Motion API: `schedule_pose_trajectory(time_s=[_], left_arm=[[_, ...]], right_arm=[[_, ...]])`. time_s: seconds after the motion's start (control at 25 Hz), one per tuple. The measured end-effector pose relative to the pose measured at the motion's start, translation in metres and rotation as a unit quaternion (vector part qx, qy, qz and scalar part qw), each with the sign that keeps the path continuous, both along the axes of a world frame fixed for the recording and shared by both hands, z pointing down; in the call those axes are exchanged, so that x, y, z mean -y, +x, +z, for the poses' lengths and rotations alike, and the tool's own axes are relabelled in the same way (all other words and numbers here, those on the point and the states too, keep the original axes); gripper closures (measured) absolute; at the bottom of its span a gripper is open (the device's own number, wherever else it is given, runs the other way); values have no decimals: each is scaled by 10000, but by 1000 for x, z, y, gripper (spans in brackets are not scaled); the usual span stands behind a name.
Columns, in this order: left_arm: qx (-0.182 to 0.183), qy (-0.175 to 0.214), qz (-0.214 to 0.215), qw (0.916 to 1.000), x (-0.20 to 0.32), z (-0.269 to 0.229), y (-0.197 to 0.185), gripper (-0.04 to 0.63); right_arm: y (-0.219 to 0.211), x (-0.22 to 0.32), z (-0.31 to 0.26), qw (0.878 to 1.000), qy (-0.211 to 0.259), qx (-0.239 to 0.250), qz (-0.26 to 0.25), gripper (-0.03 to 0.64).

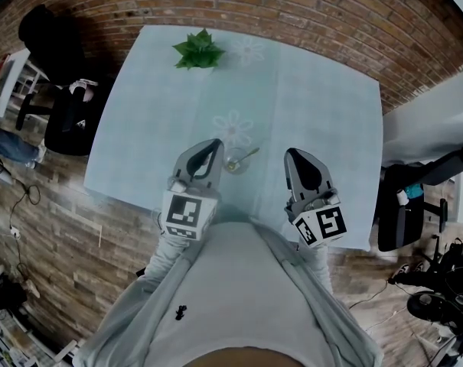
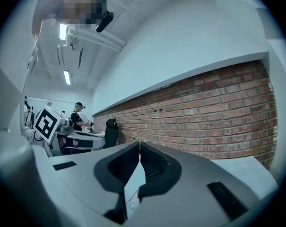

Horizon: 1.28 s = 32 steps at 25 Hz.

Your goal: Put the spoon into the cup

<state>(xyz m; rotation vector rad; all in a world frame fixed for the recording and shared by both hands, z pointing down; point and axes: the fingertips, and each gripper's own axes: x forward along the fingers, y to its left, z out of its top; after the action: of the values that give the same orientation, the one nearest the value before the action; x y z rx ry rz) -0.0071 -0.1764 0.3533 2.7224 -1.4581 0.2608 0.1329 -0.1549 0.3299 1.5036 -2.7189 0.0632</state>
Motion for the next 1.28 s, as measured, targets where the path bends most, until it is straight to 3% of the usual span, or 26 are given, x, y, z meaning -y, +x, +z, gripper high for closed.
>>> schedule_pose_trajectory(time_s=[1.28], left_arm=[[-41,-200,-48,9998,10,14,-4,575]], right_arm=[[0,13,12,9995,-250,196,-4,601]])
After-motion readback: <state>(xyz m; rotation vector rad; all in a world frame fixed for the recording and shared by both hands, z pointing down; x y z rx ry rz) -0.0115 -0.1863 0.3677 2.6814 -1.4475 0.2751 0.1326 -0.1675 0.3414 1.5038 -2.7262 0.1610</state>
